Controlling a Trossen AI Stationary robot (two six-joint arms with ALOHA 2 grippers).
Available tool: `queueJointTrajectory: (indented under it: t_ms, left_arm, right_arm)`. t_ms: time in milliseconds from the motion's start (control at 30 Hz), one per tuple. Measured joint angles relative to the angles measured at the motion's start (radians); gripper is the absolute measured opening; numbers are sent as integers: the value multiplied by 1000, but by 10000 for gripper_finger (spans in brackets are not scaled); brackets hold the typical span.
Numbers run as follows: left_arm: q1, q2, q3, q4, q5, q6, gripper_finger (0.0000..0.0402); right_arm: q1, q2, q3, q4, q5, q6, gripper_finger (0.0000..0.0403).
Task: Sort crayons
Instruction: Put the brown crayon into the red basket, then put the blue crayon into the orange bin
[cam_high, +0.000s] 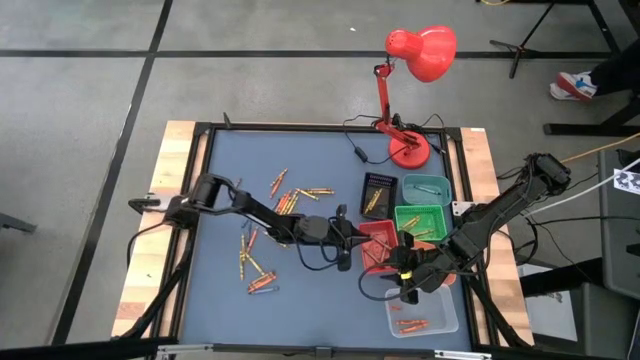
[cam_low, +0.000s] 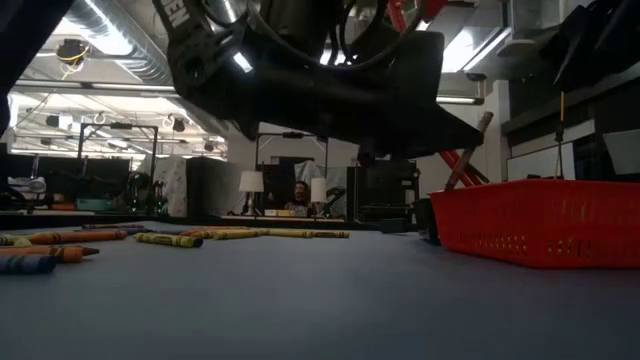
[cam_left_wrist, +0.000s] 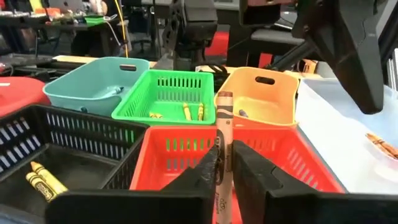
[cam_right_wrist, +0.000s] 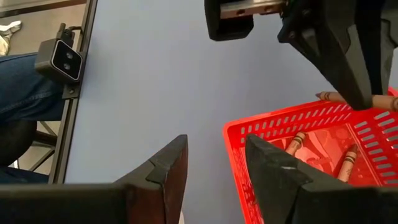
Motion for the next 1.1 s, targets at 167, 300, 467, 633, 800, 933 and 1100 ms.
queueJointTrajectory:
  t_ms: [167,300,467,633,800,933,1100]
  left_arm:
    - [7,2,0,0,-1,-21,72]
    - [14,2,0,-1,-1,-26,87]
    - [15,-1,0,-3,0,-23,86]
    - [18,-66,0,-33,4,-15,85]
    - [20,-201,0,-231,4,1,85]
    - [-1,-364,0,-540,3,27,85]
    - [-72,-548,0,-978,4,-93,85]
  right_arm:
    - [0,0,0,0,0,0,159]
    - [0,0,0,0,0,0,159]
    - [0,0,0,0,0,0,159]
    - [0,0,0,0,0,0,159]
    - [0,0,0,0,0,0,159]
    - [0,0,0,-2,0,0,159]
    - [0,0,0,-3,-10,0,159]
